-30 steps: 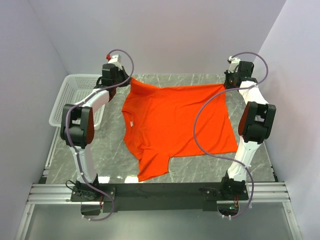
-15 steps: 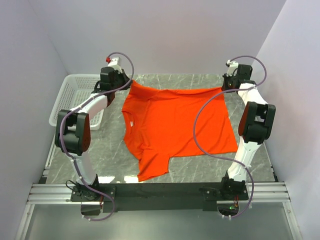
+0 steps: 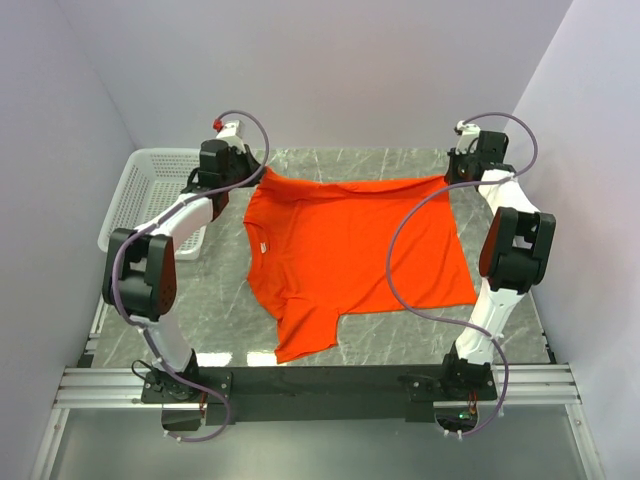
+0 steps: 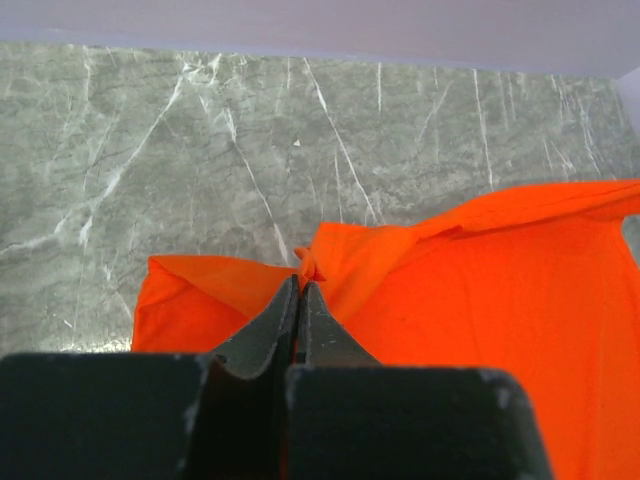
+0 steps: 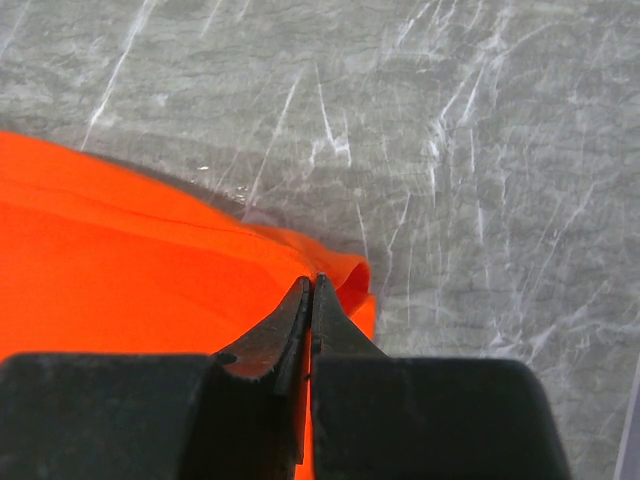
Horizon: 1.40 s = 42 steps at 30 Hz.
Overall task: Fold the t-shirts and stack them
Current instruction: Fold the tshirt
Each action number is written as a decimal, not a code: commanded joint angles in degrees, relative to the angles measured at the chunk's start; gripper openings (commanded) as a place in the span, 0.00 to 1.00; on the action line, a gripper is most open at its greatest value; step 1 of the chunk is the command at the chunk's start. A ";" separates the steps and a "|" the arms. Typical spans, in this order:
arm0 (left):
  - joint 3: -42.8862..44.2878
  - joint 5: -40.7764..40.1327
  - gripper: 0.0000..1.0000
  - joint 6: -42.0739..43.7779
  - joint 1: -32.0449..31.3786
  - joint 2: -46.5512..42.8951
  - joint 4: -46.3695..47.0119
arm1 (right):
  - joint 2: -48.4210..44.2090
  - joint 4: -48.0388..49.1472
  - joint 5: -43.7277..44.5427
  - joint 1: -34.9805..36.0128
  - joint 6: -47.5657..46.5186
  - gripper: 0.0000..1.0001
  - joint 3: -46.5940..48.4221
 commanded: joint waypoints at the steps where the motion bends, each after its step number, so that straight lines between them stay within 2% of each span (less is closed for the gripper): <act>1: -2.29 1.09 0.01 1.39 -0.38 -4.58 1.38 | -3.49 2.23 0.88 -0.64 0.75 0.00 -0.52; 14: -9.24 2.06 0.01 1.21 -1.35 -10.91 1.56 | -1.64 0.13 4.13 -0.82 1.63 0.00 1.33; 22: -10.65 1.71 0.01 1.48 -2.40 -12.85 0.33 | -0.94 -0.84 5.09 -0.82 2.07 0.00 2.21; 42: -16.10 -9.54 0.01 2.97 -8.02 -20.05 -4.59 | -0.15 -2.07 6.41 -0.90 1.98 0.00 2.47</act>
